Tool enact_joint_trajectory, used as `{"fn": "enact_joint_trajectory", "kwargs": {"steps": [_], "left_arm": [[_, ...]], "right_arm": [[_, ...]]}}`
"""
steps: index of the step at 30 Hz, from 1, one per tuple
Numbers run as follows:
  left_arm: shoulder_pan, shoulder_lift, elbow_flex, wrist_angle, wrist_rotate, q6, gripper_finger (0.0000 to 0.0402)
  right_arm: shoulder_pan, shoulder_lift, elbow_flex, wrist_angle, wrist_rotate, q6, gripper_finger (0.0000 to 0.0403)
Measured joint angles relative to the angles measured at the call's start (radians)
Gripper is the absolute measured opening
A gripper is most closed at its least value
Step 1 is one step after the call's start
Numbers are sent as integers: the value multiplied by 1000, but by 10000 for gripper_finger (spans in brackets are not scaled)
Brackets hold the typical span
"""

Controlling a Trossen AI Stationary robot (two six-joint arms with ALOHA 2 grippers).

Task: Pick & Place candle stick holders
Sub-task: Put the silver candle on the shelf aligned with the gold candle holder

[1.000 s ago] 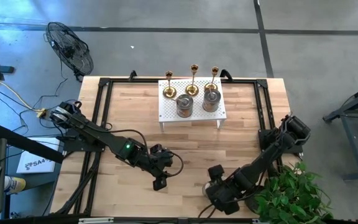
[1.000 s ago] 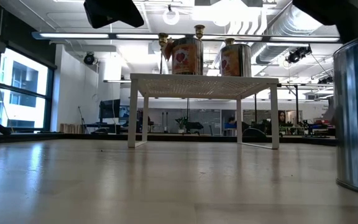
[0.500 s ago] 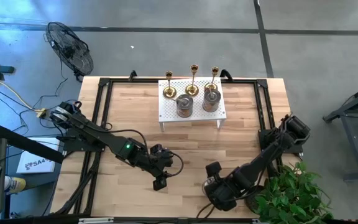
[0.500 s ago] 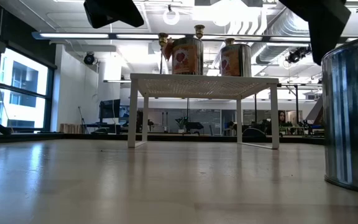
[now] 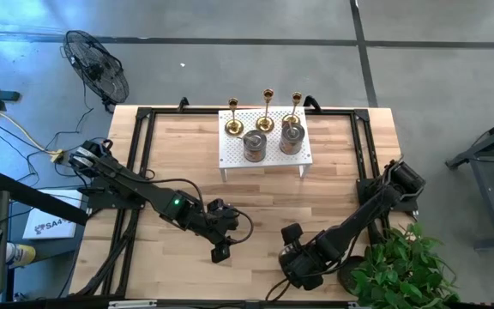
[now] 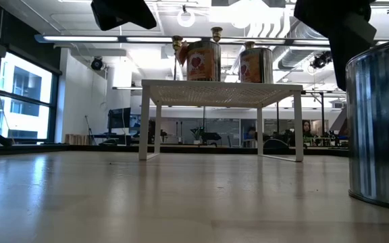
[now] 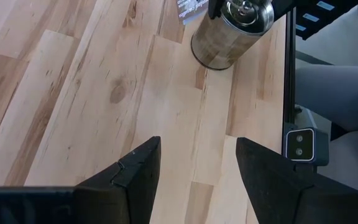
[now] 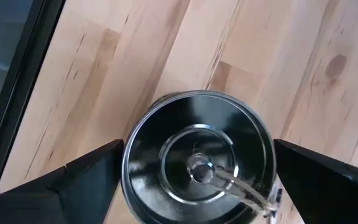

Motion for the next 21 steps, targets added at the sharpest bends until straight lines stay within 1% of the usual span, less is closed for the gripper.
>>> {"fn": "enact_joint_trajectory", "kwargs": {"steps": [10, 21], "left_arm": [[0, 0, 0, 0, 0, 0, 207], [0, 0, 0, 0, 0, 0, 207]], "right_arm": [[-6, 3, 0, 27, -27, 23, 397], [-6, 3, 0, 42, -18, 54, 397]]}}
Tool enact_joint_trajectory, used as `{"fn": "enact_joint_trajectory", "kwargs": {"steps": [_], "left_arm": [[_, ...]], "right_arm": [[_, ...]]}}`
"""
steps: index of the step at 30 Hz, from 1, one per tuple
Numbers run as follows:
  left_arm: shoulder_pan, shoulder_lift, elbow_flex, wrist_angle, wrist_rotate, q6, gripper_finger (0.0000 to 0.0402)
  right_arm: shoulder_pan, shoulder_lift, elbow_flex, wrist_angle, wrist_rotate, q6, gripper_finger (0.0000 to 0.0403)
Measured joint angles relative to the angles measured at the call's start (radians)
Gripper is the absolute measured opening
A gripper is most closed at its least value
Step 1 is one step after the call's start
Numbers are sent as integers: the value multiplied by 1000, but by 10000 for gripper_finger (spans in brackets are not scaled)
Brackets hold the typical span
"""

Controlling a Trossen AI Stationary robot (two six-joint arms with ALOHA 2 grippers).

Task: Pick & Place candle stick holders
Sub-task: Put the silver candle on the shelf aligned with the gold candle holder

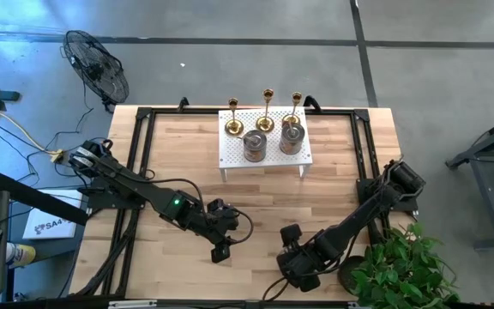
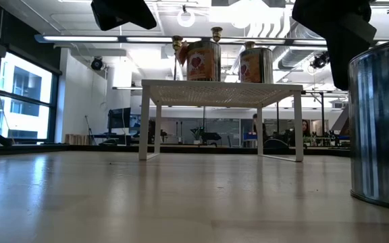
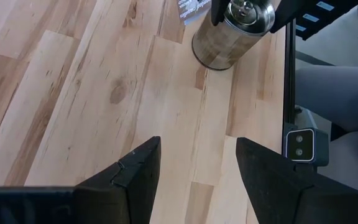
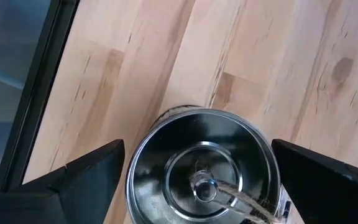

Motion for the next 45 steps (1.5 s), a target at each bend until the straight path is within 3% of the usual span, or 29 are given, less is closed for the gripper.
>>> {"fn": "enact_joint_trajectory", "kwargs": {"steps": [14, 27, 45], "left_arm": [[0, 0, 0, 0, 0, 0, 207], [0, 0, 0, 1, 0, 0, 207], [0, 0, 0, 0, 0, 0, 207]], "right_arm": [[-1, 0, 0, 3, 14, 44, 394], [-3, 47, -1, 29, -50, 96, 351], [18, 44, -1, 75, -93, 70, 349]]}}
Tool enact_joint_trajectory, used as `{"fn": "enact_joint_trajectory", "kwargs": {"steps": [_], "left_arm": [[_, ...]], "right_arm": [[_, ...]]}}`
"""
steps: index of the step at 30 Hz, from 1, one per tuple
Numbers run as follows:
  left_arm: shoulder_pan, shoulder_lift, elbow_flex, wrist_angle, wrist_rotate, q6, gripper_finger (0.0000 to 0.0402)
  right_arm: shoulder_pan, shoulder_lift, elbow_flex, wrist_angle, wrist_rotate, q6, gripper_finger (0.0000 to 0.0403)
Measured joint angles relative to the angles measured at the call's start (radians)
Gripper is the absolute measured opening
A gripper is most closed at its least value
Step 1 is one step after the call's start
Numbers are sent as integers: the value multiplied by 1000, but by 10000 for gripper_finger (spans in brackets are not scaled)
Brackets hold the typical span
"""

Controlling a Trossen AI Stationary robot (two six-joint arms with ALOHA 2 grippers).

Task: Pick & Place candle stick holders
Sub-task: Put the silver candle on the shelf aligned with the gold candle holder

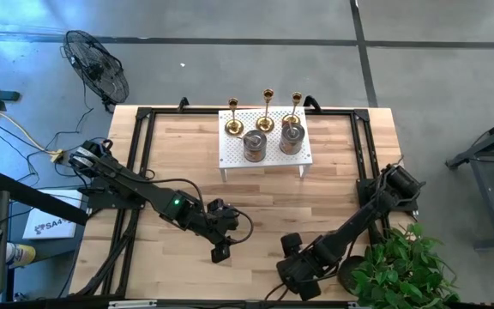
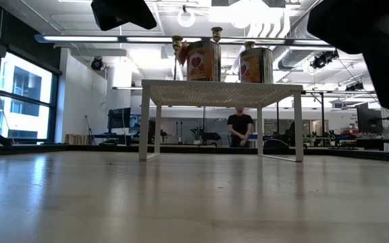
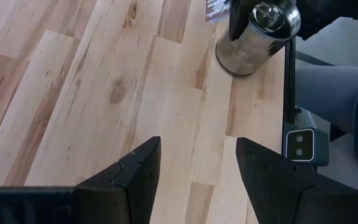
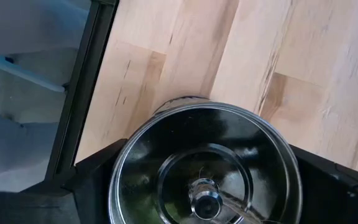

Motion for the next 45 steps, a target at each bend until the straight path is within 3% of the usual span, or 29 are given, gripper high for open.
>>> {"fn": "enact_joint_trajectory", "kwargs": {"steps": [4, 11, 16, 32, 33, 39, 45], "left_arm": [[0, 0, 0, 0, 0, 0, 207], [0, 0, 0, 0, 0, 0, 207], [0, 0, 0, 0, 0, 0, 207], [0, 0, 0, 0, 0, 0, 207], [0, 0, 0, -2, 16, -5, 207], [32, -5, 0, 6, 327, 77, 207], [33, 1, 0, -2, 327, 77, 207]], "right_arm": [[-1, -1, 0, -3, -3, -16, 349], [11, -2, 0, -3, 125, -21, 349], [9, -2, 0, -18, 64, -10, 349], [3, -3, 0, -36, 85, -10, 349], [3, -3, 0, -32, 91, -11, 349], [2, -19, 1, -13, 102, 6, 349], [6, -19, 1, -12, 100, 19, 349]]}}
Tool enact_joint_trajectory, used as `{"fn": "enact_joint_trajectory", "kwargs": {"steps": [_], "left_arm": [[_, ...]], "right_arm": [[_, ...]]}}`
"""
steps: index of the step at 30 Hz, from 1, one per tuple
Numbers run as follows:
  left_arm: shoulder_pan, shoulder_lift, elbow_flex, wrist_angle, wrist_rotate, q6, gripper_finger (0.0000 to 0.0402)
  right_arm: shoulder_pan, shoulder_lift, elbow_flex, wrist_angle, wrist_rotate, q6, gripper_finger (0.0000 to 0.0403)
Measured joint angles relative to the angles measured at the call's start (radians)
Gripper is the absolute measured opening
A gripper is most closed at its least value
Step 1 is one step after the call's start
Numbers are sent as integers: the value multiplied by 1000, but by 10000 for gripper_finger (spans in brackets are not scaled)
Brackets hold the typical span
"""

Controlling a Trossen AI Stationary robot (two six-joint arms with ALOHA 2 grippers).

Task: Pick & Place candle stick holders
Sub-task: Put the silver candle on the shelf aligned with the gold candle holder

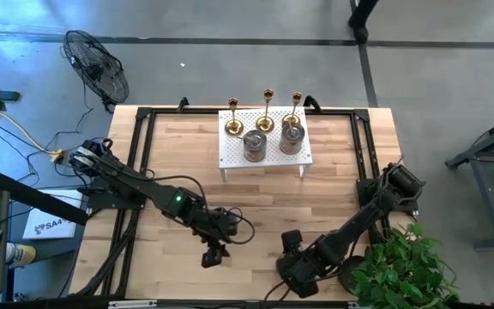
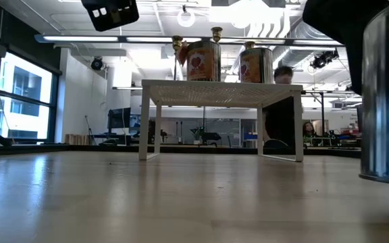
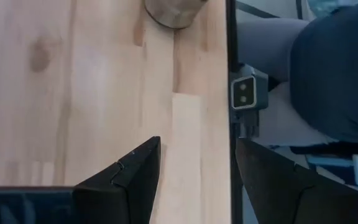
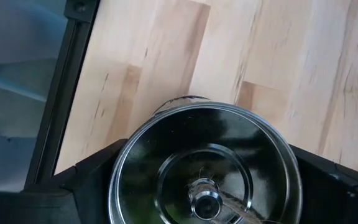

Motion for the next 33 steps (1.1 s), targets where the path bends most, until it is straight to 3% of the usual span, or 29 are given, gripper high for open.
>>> {"fn": "enact_joint_trajectory", "kwargs": {"steps": [3, 8, 13, 24, 30, 33], "left_arm": [[0, 0, 0, 2, -56, 3, 207], [0, 0, 0, 57, -289, -55, 207], [0, 0, 0, 119, -410, -108, 207], [29, 0, 0, 200, -559, 30, 207], [33, 1, 0, 243, -551, 78, 207], [33, 1, 0, 239, -601, 46, 207]], "right_arm": [[0, -1, 0, 2, -1, 7, 349], [0, -4, 0, 12, 5, -5, 348], [-3, -9, 0, 25, 23, -24, 348], [29, -99, 0, 5, 257, -72, 348], [64, -158, 0, -23, 424, -95, 348], [76, -182, 0, -33, 481, -99, 348]]}}
